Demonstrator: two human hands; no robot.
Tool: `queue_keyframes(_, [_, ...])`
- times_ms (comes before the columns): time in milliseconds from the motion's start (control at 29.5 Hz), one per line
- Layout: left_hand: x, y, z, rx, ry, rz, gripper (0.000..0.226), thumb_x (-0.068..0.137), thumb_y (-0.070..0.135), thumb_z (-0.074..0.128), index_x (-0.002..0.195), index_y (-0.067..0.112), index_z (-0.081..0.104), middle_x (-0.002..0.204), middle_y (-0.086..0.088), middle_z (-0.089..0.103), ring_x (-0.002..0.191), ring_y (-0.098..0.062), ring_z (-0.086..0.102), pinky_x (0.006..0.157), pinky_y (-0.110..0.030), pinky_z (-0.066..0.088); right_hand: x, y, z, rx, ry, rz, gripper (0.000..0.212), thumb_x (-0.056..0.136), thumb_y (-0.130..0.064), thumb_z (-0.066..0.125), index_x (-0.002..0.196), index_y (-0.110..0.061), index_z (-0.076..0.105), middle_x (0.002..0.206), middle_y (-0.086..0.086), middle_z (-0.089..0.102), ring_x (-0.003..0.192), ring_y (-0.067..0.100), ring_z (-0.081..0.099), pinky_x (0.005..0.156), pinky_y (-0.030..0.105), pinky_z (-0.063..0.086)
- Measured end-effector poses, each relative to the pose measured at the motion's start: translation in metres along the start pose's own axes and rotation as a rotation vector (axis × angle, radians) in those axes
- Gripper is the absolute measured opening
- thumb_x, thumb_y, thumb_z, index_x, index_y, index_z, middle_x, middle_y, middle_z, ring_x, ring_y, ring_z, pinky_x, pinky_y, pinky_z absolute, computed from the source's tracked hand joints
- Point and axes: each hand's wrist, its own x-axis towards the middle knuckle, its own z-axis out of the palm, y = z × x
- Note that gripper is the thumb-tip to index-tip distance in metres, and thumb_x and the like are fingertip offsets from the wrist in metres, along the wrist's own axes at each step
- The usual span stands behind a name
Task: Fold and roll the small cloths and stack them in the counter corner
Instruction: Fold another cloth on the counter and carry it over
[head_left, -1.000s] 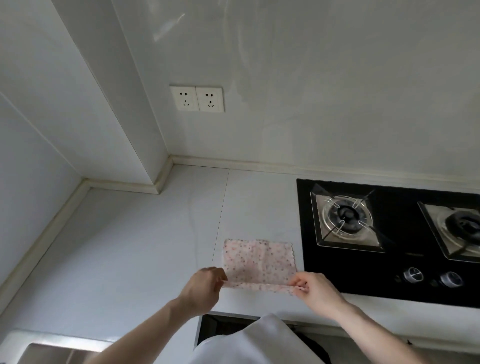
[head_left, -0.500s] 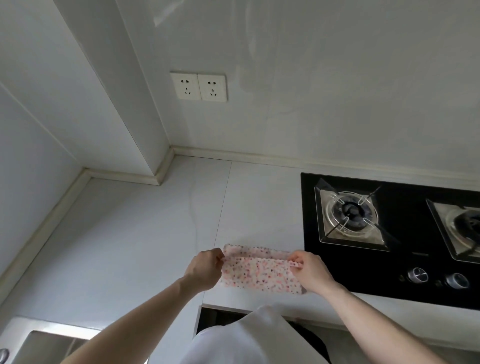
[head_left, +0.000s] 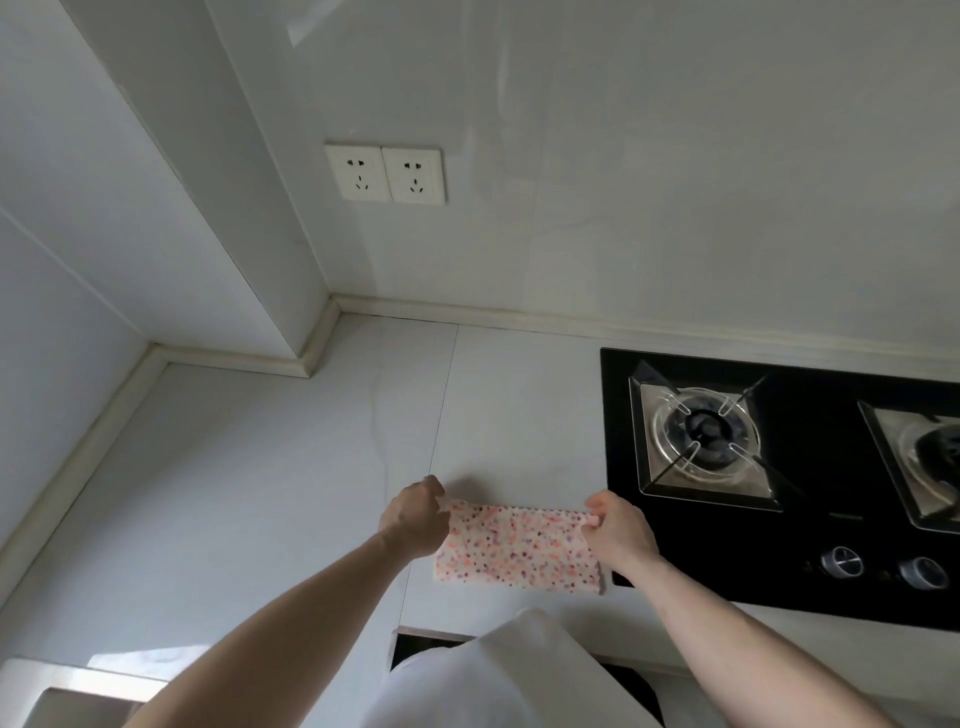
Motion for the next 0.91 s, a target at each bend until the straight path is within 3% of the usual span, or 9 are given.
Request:
queue_keyframes(102, [-0.002, 0.001, 0.007, 0.102, 0.037, 0.096, 0.054, 0.093, 0.016, 0.058, 0.145, 0.023, 0.043, 0.143, 0.003, 0.047, 0.125, -0.02, 0.052, 0.103, -0.033, 0.048, -0.007, -0.003, 0.005, -0.019, 0.033, 0.021, 0.05, 0.095, -0.015, 0.065, 0.142, -0.018, 0.049, 0.141, 0.003, 0.051, 0.125, 0.021, 0.056, 0.087, 0.024, 0.042])
queue_keyframes(271, [-0.018, 0.009, 0.028, 0.142, -0.053, 0.345, 0.043, 0.094, 0.016, 0.055, 0.135, 0.029, 0.058, 0.146, 0.006, 0.046, 0.134, -0.017, 0.045, 0.113, -0.033, 0.04, -0.021, 0.002, 0.025, -0.022, 0.037, 0.074, 0.05, 0.092, -0.024, 0.066, 0.138, -0.019, 0.045, 0.131, 0.004, 0.05, 0.103, 0.019, 0.061, 0.076, 0.029, 0.049])
queue_keyframes(406, [-0.023, -0.001, 0.045, 0.183, -0.137, 0.34, 0.05, 0.094, 0.017, 0.056, 0.143, 0.026, 0.053, 0.15, 0.006, 0.04, 0.138, -0.019, 0.038, 0.115, -0.032, 0.038, -0.025, -0.002, 0.03, 0.059, 0.043, 0.141, 0.05, 0.092, -0.026, 0.068, 0.136, -0.018, 0.047, 0.128, 0.003, 0.058, 0.107, 0.022, 0.063, 0.073, 0.028, 0.041])
queue_keyframes(508, [-0.023, -0.005, 0.044, 0.169, -0.132, 0.358, 0.05, 0.094, 0.015, 0.055, 0.144, 0.026, 0.053, 0.15, 0.008, 0.04, 0.138, -0.017, 0.037, 0.115, -0.03, 0.038, -0.023, -0.003, 0.03, 0.056, 0.006, 0.193, 0.042, 0.092, -0.031, 0.069, 0.127, -0.019, 0.05, 0.106, -0.003, 0.062, 0.085, 0.017, 0.058, 0.062, 0.026, 0.042])
queue_keyframes(609, [-0.024, -0.005, 0.042, 0.167, -0.119, 0.368, 0.051, 0.094, 0.013, 0.054, 0.143, 0.026, 0.054, 0.15, 0.007, 0.041, 0.137, -0.017, 0.039, 0.115, -0.031, 0.037, -0.019, -0.003, 0.028, 0.06, -0.041, 0.213, 0.028, 0.091, -0.03, 0.069, 0.115, -0.015, 0.064, 0.094, -0.005, 0.062, 0.078, 0.013, 0.058, 0.051, 0.016, 0.035])
queue_keyframes(711, [-0.028, -0.006, 0.044, 0.155, -0.084, 0.361, 0.046, 0.093, 0.015, 0.055, 0.137, 0.028, 0.056, 0.146, 0.006, 0.042, 0.132, -0.018, 0.043, 0.111, -0.031, 0.039, -0.016, -0.004, 0.023, 0.214, -0.05, 0.243, 0.014, 0.09, -0.025, 0.066, 0.102, -0.016, 0.067, 0.092, 0.0, 0.067, 0.074, 0.011, 0.06, 0.055, 0.019, 0.039])
queue_keyframes(812, [-0.034, -0.009, 0.049, 0.169, -0.08, 0.343, 0.041, 0.092, 0.019, 0.054, 0.132, 0.029, 0.056, 0.142, 0.005, 0.044, 0.125, -0.019, 0.046, 0.107, -0.031, 0.04, -0.017, -0.003, 0.013, 0.373, -0.035, 0.258, 0.021, 0.091, -0.024, 0.066, 0.111, -0.019, 0.065, 0.101, 0.004, 0.069, 0.079, 0.012, 0.062, 0.058, 0.02, 0.041])
queue_keyframes(914, [-0.039, -0.012, 0.056, 0.213, -0.113, 0.339, 0.046, 0.093, 0.023, 0.053, 0.14, 0.025, 0.052, 0.142, 0.001, 0.045, 0.124, -0.022, 0.045, 0.107, -0.032, 0.04, -0.018, -0.001, 0.001, 0.434, -0.005, 0.253, 0.016, 0.091, -0.021, 0.066, 0.106, -0.014, 0.066, 0.087, 0.003, 0.066, 0.071, 0.014, 0.06, 0.056, 0.023, 0.042])
